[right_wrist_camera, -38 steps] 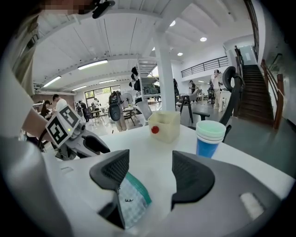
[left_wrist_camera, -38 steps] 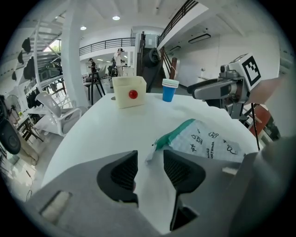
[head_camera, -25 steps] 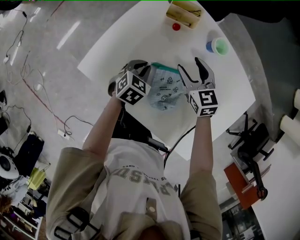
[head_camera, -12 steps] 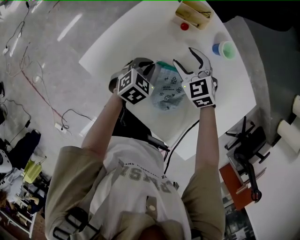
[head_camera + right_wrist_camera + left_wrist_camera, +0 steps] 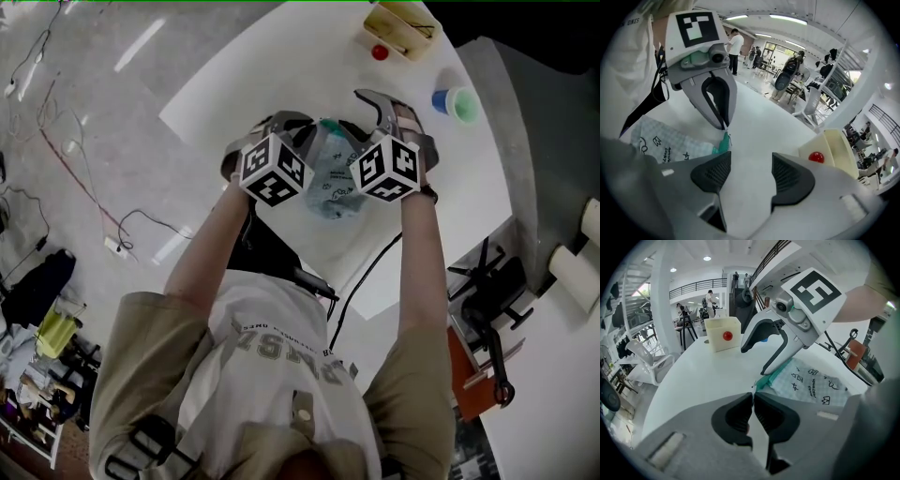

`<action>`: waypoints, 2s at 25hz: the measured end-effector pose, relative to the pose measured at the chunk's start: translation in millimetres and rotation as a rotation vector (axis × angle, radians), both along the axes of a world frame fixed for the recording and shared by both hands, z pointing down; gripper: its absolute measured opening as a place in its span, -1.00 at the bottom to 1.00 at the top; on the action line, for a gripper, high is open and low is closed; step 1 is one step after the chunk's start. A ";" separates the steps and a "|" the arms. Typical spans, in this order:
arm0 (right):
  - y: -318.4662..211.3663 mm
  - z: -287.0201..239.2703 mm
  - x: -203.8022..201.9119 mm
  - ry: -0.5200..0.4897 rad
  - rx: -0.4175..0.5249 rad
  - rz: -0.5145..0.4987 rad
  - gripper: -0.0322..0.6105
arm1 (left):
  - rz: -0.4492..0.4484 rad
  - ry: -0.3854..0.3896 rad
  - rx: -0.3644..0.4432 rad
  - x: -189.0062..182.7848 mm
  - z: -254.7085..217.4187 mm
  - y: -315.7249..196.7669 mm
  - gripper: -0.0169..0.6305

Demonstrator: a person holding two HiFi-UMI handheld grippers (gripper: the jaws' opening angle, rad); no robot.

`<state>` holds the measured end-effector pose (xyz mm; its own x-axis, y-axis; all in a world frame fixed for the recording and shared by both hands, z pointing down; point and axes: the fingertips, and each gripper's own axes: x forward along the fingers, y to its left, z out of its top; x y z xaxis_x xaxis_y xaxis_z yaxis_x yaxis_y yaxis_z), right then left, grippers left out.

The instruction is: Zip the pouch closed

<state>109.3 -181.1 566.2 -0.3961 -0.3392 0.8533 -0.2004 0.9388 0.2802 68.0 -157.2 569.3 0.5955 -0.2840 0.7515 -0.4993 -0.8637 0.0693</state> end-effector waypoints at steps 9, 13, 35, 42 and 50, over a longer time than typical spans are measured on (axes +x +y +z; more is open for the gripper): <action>4.8 8.7 -11.4 0.039 -0.052 -0.106 -0.08 | -0.009 0.008 0.012 0.5 -0.2 -4.5 -0.87; 7.4 11.4 -15.5 0.058 -0.069 -0.156 -0.11 | -0.007 0.019 0.033 2.6 -3.4 -7.3 -0.87; 26.8 21.5 -21.5 0.166 -0.270 -0.411 -0.49 | 0.130 0.036 0.139 8.9 -11.6 -7.8 -0.87; 25.0 18.4 -23.1 0.148 -0.275 -0.396 -0.54 | 0.125 0.032 0.128 3.4 -10.4 -9.6 -0.87; 22.3 20.9 -26.6 0.154 -0.279 -0.408 -0.55 | 0.127 0.028 0.116 1.7 -5.9 -7.9 -0.87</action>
<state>82.7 -158.8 587.2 -0.3113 0.0648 0.9481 0.2212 0.9752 0.0059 69.7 -165.0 563.4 0.6523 -0.2886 0.7009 -0.3847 -0.9228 -0.0219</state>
